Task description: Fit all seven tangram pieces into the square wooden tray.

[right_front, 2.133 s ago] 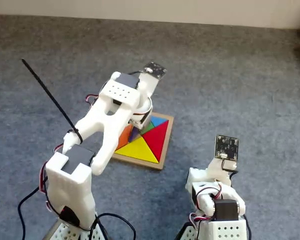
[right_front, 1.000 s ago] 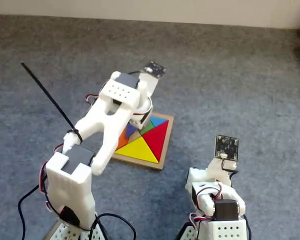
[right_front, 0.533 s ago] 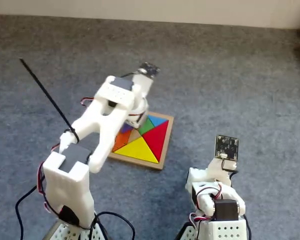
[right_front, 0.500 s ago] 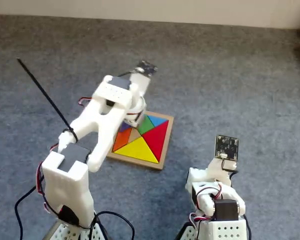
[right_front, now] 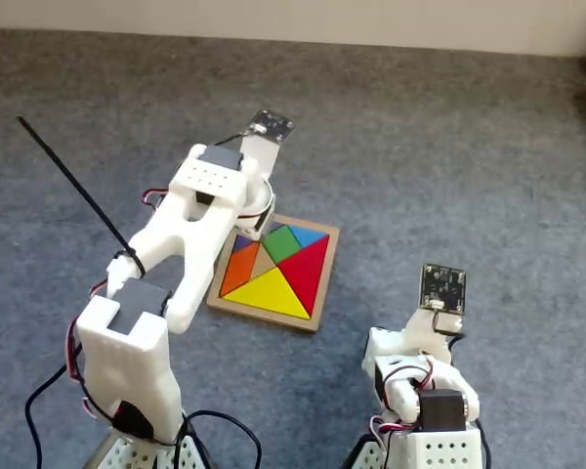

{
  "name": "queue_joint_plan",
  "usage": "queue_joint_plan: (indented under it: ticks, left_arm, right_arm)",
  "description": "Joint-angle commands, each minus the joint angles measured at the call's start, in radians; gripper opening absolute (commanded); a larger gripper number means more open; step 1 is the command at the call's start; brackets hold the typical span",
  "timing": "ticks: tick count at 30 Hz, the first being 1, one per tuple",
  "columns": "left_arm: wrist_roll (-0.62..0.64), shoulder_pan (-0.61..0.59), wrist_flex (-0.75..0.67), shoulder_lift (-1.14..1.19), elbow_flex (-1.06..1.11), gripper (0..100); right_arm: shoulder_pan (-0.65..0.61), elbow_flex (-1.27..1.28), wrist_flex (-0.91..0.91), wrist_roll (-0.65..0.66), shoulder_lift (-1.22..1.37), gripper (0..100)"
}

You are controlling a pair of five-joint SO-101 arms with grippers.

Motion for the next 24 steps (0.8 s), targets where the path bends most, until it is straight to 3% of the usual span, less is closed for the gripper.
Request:
queue_joint_plan:
  ticks: [1,7,11,24]
  left_arm:
    - [0.002,-0.010,-0.015,-0.010,-0.007,16]
    - [0.005,-0.010,-0.015,-0.021,-0.005,15]
    - [0.003,0.004,-0.015,-0.021,-0.005,7]
    - [0.009,0.002,-0.018,-0.022,-0.004,4]
  right_arm:
    - [-0.008,0.147,0.005,-0.009,-0.019,0.6]
    - [-0.010,0.147,0.005,-0.009,-0.019,0.6]
    - [-0.010,0.147,0.005,-0.009,-0.019,0.6]
    - [-0.036,0.147,0.005,-0.009,-0.019,0.6]
